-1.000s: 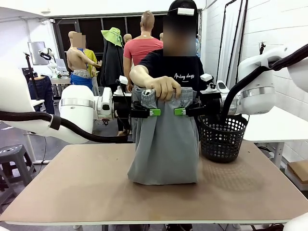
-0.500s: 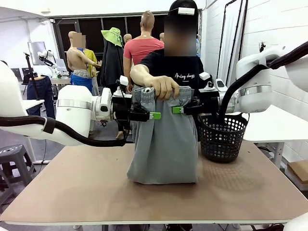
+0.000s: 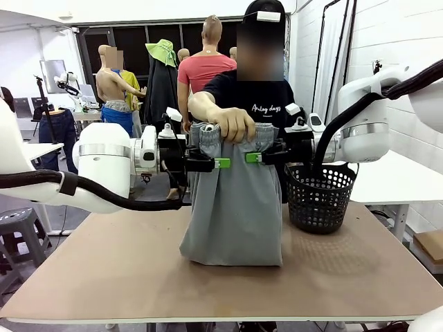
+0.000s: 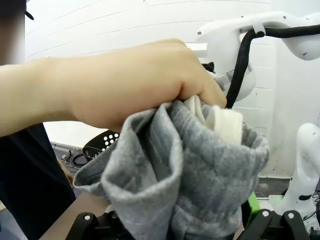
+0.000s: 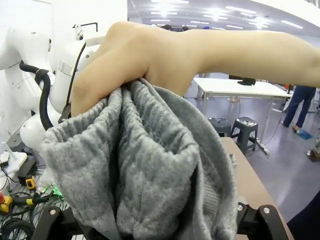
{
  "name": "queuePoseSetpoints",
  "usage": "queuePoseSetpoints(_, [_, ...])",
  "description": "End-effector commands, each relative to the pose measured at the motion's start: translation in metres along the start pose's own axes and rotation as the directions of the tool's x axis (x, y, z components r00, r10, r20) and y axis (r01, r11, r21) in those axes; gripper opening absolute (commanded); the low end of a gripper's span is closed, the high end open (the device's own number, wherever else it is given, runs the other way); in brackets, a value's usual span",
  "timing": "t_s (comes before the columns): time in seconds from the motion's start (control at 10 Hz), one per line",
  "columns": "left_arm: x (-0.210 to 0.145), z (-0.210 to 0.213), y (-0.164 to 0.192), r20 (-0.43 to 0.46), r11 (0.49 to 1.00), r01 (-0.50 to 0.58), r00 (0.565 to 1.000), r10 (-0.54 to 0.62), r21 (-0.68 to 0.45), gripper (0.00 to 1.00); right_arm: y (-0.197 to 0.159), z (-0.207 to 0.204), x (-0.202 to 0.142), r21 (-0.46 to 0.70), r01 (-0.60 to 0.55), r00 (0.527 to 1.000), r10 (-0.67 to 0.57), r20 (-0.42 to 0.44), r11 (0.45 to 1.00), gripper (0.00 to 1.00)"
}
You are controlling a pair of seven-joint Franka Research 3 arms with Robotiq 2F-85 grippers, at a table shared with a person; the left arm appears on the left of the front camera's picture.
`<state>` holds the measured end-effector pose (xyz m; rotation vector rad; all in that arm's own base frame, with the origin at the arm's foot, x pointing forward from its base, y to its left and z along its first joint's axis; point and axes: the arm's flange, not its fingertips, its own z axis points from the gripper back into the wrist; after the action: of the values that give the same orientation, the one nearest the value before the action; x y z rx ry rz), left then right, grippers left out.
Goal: Fold the training pants.
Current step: Release the ends of the Training pants and then grab the overlapped ends.
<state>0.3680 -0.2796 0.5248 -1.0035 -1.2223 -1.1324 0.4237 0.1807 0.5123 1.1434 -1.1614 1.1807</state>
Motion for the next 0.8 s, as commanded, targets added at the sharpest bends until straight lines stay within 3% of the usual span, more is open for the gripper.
queuePoseSetpoints(0.0, [-0.006,-0.012,0.014,0.034,1.000,0.015,0.999,-0.016,0.027,0.80,0.003,-0.004,-0.001,0.003,0.037,0.998,-0.037,0.044,0.999,0.82])
queuePoseSetpoints(0.2, [-0.004,-0.006,0.023,0.070,0.996,-0.009,0.998,0.003,0.091,0.40,0.002,0.001,-0.001,0.010,0.074,0.996,-0.074,0.054,0.997,0.46])
queuePoseSetpoints(0.4, [-0.004,-0.003,0.029,0.080,0.998,0.000,0.997,-0.005,0.055,0.00,0.004,0.006,-0.001,0.038,0.107,0.992,-0.109,0.063,0.994,0.08])
queuePoseSetpoints(0.5, [-0.003,-0.001,0.030,0.062,0.999,0.030,0.998,-0.031,0.021,0.00,0.003,0.008,0.000,0.058,0.126,0.990,-0.129,0.058,0.990,0.00])
queuePoseSetpoints(0.7, [0.000,0.008,0.035,0.046,1.000,0.015,0.999,-0.016,0.022,0.00,0.001,0.012,0.004,0.070,0.120,0.991,-0.124,0.049,0.990,0.00])
